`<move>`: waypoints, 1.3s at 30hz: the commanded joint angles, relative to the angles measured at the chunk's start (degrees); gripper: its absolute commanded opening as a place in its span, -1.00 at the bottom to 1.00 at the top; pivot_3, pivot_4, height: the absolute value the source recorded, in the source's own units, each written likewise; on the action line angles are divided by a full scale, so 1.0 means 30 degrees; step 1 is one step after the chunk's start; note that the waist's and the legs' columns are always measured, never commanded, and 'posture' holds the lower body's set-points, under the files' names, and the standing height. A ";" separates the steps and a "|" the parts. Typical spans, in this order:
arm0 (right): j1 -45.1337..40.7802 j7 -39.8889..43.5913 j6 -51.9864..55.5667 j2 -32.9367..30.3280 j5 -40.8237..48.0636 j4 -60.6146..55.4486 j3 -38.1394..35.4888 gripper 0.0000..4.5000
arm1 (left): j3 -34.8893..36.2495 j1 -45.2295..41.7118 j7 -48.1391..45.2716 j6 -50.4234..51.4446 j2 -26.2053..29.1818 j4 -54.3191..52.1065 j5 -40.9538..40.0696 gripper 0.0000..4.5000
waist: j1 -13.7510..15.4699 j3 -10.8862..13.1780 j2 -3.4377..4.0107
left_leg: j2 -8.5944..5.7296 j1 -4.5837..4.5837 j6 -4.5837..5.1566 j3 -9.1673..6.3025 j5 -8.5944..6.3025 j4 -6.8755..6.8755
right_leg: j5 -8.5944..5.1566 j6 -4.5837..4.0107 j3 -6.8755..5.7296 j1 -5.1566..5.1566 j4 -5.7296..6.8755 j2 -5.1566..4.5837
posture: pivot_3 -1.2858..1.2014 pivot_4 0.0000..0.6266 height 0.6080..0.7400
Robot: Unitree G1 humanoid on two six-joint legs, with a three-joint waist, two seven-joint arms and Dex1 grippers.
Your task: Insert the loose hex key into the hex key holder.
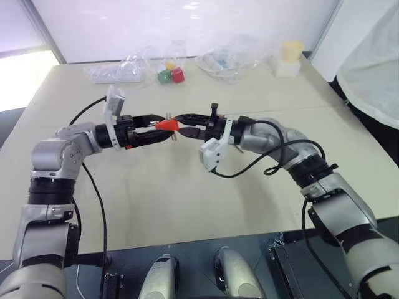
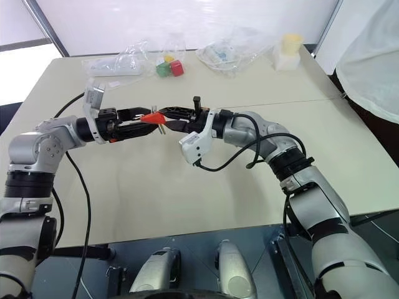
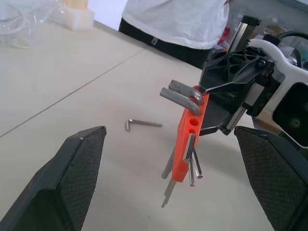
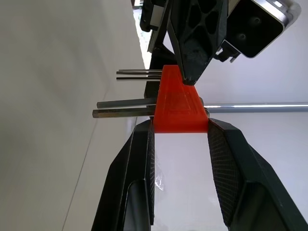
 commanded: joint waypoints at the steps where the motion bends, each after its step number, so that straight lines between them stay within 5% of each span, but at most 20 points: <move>1: -0.0251 0.0219 0.0083 -0.0058 0.0722 -0.0722 -0.0815 -0.55 | 0.0761 -0.0165 -0.0241 -0.0113 0.0288 -0.0546 -0.0241 1.00 | -0.0003 0.0000 0.0000 | 0.0000 0.0000 0.0000 0.0000 0.0000 0.0000 | 0.0000 0.0000 0.0000 0.0000 0.0000 0.0000 | 0.03 -0.52 1.00; 19: -0.0184 0.0891 -0.0078 -0.0162 0.0977 -0.0667 -0.1061 -0.55 | 0.1324 -0.0179 -0.0060 0.0297 0.0113 -0.0791 -0.0620 1.00 | 0.0001 0.0000 0.0000 | 0.0000 0.0002 0.0000 0.0000 0.0000 0.0009 | 0.0000 0.0000 0.0000 0.0000 0.0018 0.0000 | 0.03 -0.52 1.00; 23: -0.0181 0.1025 -0.0016 -0.0160 0.1074 -0.0781 -0.1102 -0.55 | 0.1242 -0.0066 -0.0083 0.0398 0.0019 -0.1003 -0.0675 0.56 | -0.0001 0.0000 0.0000 | 0.0000 0.0001 0.0000 -0.0001 0.0000 0.0011 | 0.0000 0.0000 0.0000 0.0000 0.0022 0.0000 | 0.03 -0.52 1.00; 30: -0.0096 0.1230 0.0143 -0.0138 0.1258 -0.0940 -0.1147 -0.55 | 0.1154 0.0121 -0.0013 0.0550 -0.0163 -0.1338 -0.0606 -0.94 | 0.0006 0.0000 0.0000 | 0.0000 0.0002 -0.0001 0.0000 0.0000 0.0016 | 0.0000 0.0000 0.0000 0.0000 0.0029 0.0000 | 0.03 -0.52 1.00; 39: 0.0019 0.1471 0.0446 0.0018 0.1500 -0.1228 -0.1261 -0.55 | 0.0933 0.0293 0.0011 0.0615 -0.0120 -0.1599 -0.0500 -0.94 | 0.0002 0.0000 0.0000 | -0.0001 0.0009 0.0000 -0.0004 0.0000 0.0026 | -0.0001 -0.0001 0.0001 -0.0002 0.0062 0.0000 | 0.03 -0.52 1.00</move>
